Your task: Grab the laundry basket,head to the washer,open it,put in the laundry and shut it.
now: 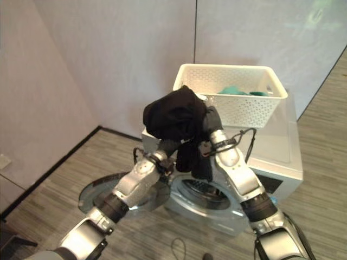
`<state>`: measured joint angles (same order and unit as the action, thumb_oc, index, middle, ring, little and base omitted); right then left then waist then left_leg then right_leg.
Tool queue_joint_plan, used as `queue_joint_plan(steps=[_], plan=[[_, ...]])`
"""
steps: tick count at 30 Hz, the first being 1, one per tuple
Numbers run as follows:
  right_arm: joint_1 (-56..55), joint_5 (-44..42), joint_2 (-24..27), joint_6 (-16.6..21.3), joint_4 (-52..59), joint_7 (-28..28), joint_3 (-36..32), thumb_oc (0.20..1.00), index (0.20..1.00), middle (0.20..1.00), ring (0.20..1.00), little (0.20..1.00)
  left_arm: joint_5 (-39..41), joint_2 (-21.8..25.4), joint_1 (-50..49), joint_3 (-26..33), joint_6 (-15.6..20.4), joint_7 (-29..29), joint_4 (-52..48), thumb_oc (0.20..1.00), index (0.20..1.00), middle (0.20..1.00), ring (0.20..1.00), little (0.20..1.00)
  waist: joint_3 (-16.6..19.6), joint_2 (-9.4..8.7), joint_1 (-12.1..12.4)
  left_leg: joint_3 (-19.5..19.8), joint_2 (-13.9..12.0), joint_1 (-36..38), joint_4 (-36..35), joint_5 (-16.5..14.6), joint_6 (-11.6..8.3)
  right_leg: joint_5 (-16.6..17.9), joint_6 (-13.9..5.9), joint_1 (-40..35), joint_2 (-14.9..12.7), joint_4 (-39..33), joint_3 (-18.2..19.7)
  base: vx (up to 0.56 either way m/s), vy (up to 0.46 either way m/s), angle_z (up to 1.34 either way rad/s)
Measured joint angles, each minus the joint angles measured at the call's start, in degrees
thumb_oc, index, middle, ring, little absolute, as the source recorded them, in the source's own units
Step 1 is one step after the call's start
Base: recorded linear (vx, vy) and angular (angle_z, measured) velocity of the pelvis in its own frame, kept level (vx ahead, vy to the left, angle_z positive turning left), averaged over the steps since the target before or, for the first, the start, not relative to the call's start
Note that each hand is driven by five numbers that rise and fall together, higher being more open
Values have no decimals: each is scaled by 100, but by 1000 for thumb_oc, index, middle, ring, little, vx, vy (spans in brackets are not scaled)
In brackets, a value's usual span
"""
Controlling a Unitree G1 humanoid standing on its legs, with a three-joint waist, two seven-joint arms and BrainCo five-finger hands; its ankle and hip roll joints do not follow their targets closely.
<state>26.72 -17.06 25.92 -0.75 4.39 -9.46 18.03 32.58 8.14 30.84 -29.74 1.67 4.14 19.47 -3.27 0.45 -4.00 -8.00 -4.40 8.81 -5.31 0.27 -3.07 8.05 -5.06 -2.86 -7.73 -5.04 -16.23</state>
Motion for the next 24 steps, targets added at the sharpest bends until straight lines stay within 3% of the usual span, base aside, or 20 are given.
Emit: queue_joint_plan(steps=[5,10,16,24], plan=[[-211,34,220,111,49,-7,-312,1000,1000,1000,1000,1000,-570,227,-11,72,180,191,-56,200,200,200,200,200,31,-58,-9,-40,3,-7,-1,-3,2,-4,-6,28,-3,-16,26,-1,-8,-3],[-344,214,672,338,187,-25,-847,1000,1000,1000,1000,1000,-1029,452,-55,506,332,333,-106,200,200,200,200,200,40,-72,-19,-74,-1,-19,-1,-3,2,-2,-3,79,18,-44,137,-3,-8,-6],[-488,224,835,351,204,-26,-1140,1000,1000,1000,1000,1000,-1046,508,-315,714,407,362,-280,200,200,200,200,200,39,-84,-40,-81,1,-16,-2,-8,7,-2,-4,81,19,-46,153,-1,-1,-1],[-1432,387,920,459,413,-336,-2389,1000,1000,1000,1000,1000,-1064,523,-934,1265,469,419,-635,200,200,200,200,200,26,-110,-176,-153,0,-28,-26,-32,28,-9,-17,120,23,-47,184,12,0,-3]])
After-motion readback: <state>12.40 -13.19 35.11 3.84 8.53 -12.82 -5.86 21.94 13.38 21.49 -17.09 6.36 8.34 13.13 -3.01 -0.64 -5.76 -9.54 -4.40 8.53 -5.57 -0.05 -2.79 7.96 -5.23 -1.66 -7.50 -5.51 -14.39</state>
